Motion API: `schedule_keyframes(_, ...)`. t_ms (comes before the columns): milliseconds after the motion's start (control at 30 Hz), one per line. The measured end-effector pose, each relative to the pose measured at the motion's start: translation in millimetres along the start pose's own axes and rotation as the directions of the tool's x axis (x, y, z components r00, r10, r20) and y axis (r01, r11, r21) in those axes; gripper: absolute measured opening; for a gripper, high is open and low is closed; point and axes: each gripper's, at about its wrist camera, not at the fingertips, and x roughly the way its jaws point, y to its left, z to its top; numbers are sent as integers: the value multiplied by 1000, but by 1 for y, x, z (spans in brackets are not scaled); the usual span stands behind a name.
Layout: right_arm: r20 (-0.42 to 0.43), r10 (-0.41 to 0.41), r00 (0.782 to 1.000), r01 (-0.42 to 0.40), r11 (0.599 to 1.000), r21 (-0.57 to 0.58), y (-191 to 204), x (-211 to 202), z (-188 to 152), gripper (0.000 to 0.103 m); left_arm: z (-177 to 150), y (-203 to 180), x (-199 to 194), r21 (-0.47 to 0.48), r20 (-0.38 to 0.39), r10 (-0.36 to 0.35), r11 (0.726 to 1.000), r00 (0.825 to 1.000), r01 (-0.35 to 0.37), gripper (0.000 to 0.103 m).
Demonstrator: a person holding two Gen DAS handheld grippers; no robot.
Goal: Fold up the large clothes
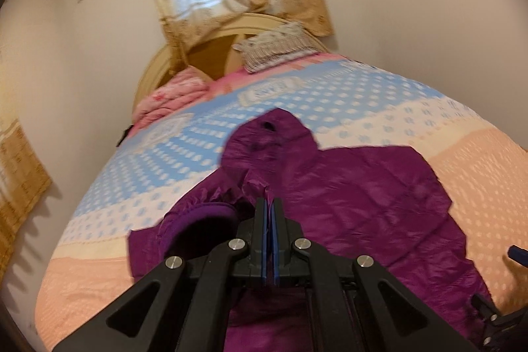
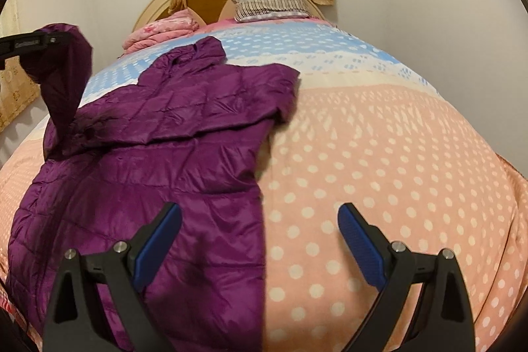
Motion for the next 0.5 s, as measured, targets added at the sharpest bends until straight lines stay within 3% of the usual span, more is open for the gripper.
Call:
schedule_keyframes(300,-7,-12,1000,12,1000,11,-6,6,-15,98,-12,-73,23,128,-9,-4,992,1000,5,3)
schedule_keyframes(500,-3,-36,999,36,999,-21,0,9,-20,102,-12,-91,3,179,66,-53,983,996,40,6)
